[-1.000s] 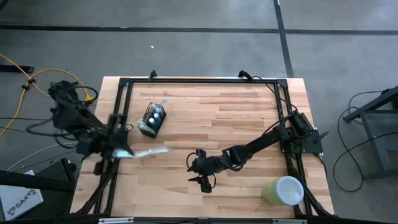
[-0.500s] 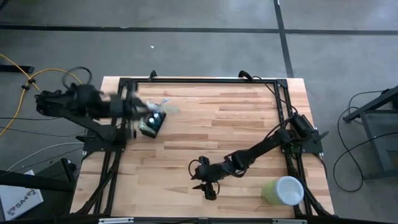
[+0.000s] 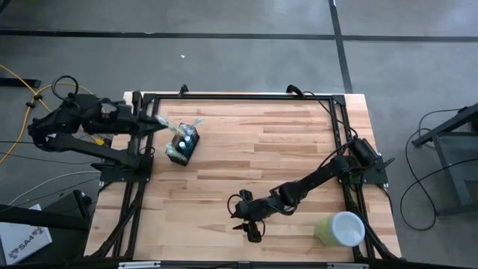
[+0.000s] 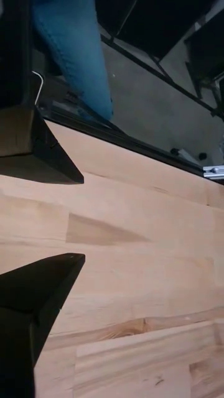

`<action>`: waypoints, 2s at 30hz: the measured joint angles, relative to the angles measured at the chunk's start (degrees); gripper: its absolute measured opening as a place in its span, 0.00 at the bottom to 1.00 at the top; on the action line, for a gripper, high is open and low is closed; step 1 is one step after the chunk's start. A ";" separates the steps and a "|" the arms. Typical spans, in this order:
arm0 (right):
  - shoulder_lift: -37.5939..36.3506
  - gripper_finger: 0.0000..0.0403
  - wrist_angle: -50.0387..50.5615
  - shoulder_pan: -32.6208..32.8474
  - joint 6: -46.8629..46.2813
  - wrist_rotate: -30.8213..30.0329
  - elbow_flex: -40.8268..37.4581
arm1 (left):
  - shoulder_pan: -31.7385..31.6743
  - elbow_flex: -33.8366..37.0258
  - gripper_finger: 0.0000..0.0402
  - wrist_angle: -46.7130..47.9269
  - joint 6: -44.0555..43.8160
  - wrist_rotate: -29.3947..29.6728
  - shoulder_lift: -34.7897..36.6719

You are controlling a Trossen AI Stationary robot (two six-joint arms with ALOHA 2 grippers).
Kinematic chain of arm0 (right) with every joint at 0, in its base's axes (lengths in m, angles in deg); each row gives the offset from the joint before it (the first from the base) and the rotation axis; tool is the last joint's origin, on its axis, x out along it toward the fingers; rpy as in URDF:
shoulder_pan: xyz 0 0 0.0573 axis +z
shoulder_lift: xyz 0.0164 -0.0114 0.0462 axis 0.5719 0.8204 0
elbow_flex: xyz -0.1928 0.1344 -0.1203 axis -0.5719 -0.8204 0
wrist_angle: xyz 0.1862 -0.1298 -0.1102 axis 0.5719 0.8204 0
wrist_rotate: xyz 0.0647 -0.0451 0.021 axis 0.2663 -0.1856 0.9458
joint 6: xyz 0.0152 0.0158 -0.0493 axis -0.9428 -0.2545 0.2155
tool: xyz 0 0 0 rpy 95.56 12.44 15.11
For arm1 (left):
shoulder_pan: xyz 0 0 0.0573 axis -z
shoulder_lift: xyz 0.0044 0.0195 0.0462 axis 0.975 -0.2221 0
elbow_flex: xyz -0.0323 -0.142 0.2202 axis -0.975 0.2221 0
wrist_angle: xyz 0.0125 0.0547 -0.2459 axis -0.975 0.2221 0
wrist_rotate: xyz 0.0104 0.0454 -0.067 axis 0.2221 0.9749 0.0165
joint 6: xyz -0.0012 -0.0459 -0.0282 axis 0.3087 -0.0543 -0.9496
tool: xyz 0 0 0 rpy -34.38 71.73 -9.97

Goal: Pick & Place toothbrushing station
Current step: Put the green toothbrush into the black wire organizer

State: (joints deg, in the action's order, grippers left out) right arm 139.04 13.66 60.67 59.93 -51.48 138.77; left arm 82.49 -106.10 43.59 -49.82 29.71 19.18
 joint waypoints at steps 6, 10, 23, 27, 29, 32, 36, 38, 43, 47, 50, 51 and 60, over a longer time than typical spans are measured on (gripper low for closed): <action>0.00 0.46 0.01 -0.03 0.00 0.00 0.00 | 0.02 3.73 0.00 -0.32 1.00 -0.93 3.00; 0.00 0.46 0.01 -0.03 -0.12 0.01 0.00 | 0.02 8.02 0.00 -1.83 3.64 -0.88 4.66; 0.00 0.46 -0.02 -0.03 -0.17 0.02 0.00 | 0.02 16.83 0.00 -2.17 -3.47 1.63 14.22; 0.00 0.46 -0.02 -0.03 -0.17 0.02 0.00 | 0.02 19.71 0.00 -2.56 -7.04 4.95 16.66; 0.00 0.46 -0.02 -0.03 -0.17 0.02 0.00 | 0.02 20.76 0.00 -2.58 -8.85 6.57 17.26; 0.00 0.46 -0.02 -0.03 -0.17 0.03 0.00 | 0.02 22.23 0.00 -2.55 -10.55 7.60 17.70; 0.00 0.46 -0.02 -0.03 -0.11 0.24 0.00 | 0.04 24.09 0.00 -1.39 -11.91 9.77 17.85; 0.00 0.46 -0.02 -0.03 -0.05 0.24 0.00 | 0.04 24.81 0.00 -0.24 -12.61 10.01 17.79; 0.00 0.46 0.00 -0.03 0.00 0.26 0.00 | 0.04 25.88 0.00 0.64 -15.18 9.82 17.88; 0.00 0.46 -0.01 0.03 -0.02 0.28 0.00 | 0.04 26.99 0.00 0.75 -16.38 9.70 18.42; 0.00 0.46 0.02 0.22 -0.11 0.27 0.00 | 0.04 28.31 0.00 0.90 -18.88 10.09 19.48; 0.00 0.46 0.09 0.38 -0.13 0.26 0.00 | 0.04 28.71 0.00 1.14 -20.07 10.82 19.91; 0.00 0.46 0.09 0.98 -0.15 0.35 0.00 | 0.04 32.72 0.00 1.20 -24.11 14.23 24.55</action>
State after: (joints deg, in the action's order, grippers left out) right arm 139.04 13.75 61.64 59.77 -51.13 138.77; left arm 82.53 -73.38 44.79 -73.93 43.94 43.73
